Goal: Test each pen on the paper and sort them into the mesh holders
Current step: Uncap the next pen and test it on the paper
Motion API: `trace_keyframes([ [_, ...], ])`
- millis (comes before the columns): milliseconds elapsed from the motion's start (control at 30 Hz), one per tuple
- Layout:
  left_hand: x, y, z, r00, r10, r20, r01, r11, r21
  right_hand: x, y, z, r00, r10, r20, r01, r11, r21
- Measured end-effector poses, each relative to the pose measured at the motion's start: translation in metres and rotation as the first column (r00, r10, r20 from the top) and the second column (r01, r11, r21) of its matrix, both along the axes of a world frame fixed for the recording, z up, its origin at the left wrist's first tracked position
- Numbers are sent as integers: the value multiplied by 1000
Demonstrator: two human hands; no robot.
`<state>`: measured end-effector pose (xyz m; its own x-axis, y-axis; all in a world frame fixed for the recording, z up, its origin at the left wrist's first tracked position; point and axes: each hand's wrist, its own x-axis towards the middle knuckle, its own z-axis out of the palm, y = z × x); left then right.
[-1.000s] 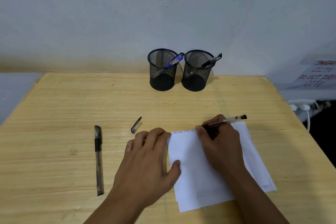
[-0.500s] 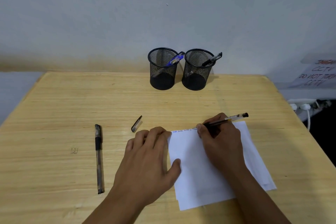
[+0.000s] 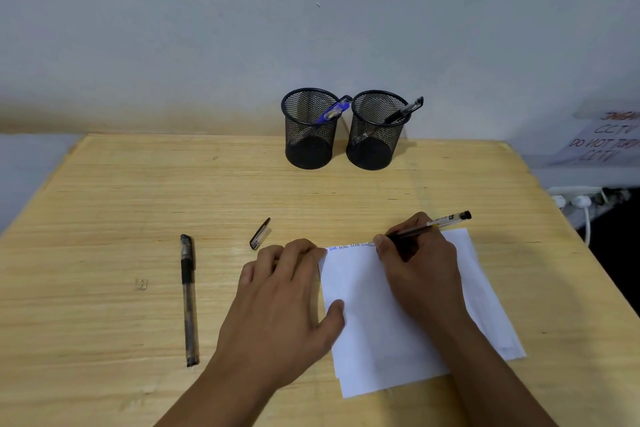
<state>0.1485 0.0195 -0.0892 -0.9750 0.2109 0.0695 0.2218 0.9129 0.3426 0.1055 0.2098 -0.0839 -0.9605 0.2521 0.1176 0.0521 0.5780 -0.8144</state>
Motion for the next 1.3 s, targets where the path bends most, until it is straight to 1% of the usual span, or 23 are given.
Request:
trace_keyframes([
  [467, 1, 2, -2, 1000, 0, -3, 0, 1000, -4, 2, 0, 4, 1000, -13, 14, 13, 1000, 6],
  [900, 1, 2, -3, 1000, -2, -9, 2, 1000, -2, 3, 1, 2, 1000, 22, 8, -22, 1000, 21],
  [1000, 1, 1, -4, 1000, -3, -18, 3, 1000, -4, 1, 5, 0, 1000, 12, 27, -11, 999, -39],
  [1133, 1, 1, -4, 1000, -4, -13, 4, 1000, -2, 2, 12, -1, 997, -71, 5, 70, 967, -244],
  [1200, 1, 1, -4, 1000, -4, -18, 4, 1000, 0, 2, 13, 0, 996, -87, -9, 80, 949, -305],
  [1300, 1, 1, -4, 1000, -1, -17, 2, 1000, 4, 0, 15, 1, 996, -84, 18, 85, 921, -380],
])
